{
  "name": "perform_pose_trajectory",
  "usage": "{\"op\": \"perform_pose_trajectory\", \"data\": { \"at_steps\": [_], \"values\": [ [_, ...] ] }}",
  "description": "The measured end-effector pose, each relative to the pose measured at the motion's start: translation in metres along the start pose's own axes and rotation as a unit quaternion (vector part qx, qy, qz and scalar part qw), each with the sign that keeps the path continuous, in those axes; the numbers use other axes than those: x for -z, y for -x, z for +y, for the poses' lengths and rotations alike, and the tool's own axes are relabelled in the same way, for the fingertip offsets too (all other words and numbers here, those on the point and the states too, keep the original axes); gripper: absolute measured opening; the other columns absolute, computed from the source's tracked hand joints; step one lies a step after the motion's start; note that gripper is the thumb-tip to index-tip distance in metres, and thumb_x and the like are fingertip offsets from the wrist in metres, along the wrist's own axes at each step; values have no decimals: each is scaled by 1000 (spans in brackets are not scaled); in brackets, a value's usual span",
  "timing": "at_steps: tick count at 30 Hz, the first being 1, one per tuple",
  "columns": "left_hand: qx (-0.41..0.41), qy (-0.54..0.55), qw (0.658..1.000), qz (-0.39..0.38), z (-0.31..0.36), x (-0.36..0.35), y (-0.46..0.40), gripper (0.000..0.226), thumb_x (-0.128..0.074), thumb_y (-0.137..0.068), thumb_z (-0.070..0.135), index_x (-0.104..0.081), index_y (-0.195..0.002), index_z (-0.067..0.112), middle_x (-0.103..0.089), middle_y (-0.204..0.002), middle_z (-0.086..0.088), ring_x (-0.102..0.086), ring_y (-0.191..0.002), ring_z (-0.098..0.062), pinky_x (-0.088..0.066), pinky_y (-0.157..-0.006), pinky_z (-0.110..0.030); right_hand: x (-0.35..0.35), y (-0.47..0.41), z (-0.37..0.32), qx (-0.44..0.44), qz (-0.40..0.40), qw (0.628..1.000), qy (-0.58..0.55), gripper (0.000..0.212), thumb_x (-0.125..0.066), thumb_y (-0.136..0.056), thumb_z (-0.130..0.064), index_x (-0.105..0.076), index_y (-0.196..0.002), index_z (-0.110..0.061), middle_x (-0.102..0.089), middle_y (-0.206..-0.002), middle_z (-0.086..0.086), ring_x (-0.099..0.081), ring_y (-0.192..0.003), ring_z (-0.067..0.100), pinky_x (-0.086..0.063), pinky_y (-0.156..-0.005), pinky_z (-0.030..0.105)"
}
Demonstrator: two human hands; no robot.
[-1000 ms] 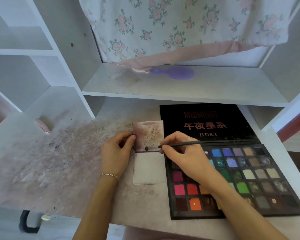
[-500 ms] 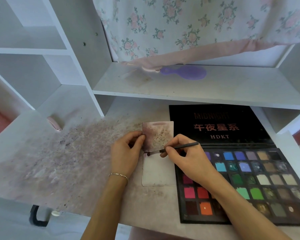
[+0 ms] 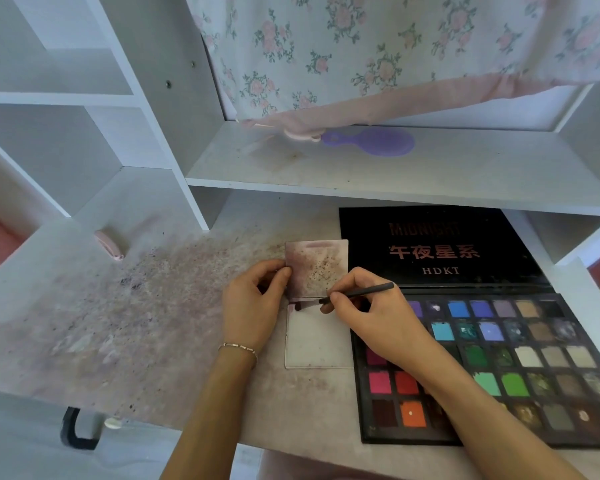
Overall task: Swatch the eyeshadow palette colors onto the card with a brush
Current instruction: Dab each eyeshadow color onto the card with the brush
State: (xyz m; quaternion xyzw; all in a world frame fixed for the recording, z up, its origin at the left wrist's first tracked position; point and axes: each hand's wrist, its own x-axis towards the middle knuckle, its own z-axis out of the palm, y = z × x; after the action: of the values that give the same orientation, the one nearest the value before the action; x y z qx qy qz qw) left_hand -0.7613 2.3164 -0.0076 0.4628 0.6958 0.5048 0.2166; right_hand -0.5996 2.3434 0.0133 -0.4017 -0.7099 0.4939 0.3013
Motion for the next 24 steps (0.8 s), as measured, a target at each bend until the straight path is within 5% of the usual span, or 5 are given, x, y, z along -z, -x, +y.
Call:
{"op": "perform_pose_trajectory", "data": {
  "at_steps": [15,24],
  "values": [
    [-2,3,1000,2,1,1,1,19,-61,-83,11,-64,-81,30,-64,-73,15,-62,-71,-4,-49,-67,-14,0,-1,2,-4,5,1000,6,14,-57,-85,-14,-57,-75,-23,-69,-77,-1,-52,-58,-3,-42,-54,10],
    [-3,3,1000,1,0,0,0,15,-61,-83,11,-65,-83,26,-65,-74,12,-63,-73,-7,-52,-70,-20,1,-1,2,-8,-3,1000,8,11,-57,-85,-14,-58,-76,-21,-69,-77,0,-52,-57,-3,-42,-54,12]
  ]
}}
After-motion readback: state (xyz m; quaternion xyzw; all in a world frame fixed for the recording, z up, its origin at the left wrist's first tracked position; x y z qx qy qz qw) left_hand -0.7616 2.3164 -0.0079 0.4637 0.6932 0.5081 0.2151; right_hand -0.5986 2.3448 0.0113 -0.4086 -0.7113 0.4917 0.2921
